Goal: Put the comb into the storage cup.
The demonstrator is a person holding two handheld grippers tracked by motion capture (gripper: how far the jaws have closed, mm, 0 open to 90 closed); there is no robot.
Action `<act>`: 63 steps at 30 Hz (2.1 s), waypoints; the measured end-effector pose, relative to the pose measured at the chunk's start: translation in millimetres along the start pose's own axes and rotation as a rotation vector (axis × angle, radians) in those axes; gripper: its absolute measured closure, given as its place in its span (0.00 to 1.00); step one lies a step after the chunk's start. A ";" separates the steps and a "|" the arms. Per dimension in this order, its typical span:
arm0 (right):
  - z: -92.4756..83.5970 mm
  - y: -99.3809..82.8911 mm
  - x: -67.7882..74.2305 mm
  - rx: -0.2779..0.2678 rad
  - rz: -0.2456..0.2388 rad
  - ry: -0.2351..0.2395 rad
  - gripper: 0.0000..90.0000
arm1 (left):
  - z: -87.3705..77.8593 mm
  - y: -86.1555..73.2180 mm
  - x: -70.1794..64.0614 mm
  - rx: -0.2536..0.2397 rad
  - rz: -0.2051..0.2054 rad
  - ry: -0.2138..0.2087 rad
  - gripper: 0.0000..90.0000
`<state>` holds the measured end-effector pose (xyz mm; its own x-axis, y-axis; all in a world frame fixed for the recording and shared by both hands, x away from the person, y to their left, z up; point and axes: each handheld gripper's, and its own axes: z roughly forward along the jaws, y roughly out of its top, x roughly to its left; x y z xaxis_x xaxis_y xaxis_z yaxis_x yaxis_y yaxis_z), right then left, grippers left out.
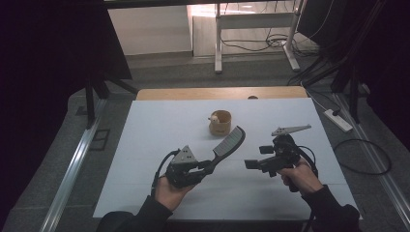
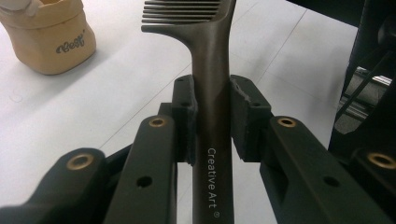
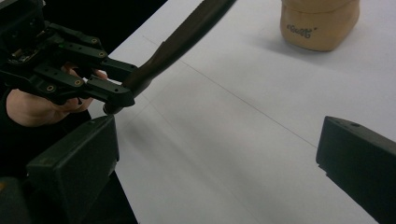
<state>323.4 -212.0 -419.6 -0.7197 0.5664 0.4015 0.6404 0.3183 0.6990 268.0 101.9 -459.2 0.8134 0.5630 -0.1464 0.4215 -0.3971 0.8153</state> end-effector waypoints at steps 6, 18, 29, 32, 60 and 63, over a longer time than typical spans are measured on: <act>7.5 7.1 4.2 0.016 -0.004 0.018 0.00 | 1.1 0.9 -0.4 -0.008 0.002 0.000 0.80; 23.4 22.3 11.2 0.042 -0.006 0.043 0.00 | 1.7 1.6 -3.5 -0.023 0.013 -0.005 0.80; 30.6 33.2 4.8 0.031 0.021 0.057 0.00 | 1.7 1.5 -5.1 -0.028 0.020 -0.007 0.80; 32.6 35.0 3.7 0.032 0.024 0.057 0.00 | 1.9 1.4 -5.4 -0.028 0.021 -0.008 0.80; 34.9 42.8 -7.1 0.029 0.128 0.134 0.49 | 0.5 -0.1 -7.0 -0.041 0.044 0.026 0.80; 33.8 43.0 -9.6 0.017 0.151 0.170 0.58 | 0.6 -0.3 -7.7 -0.042 0.051 0.036 0.80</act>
<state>366.9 -178.1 -413.3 -0.6494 0.4726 0.5957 0.7475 0.2531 0.6142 261.8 97.3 -458.7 0.8185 0.5683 -0.0842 0.3617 -0.3958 0.8441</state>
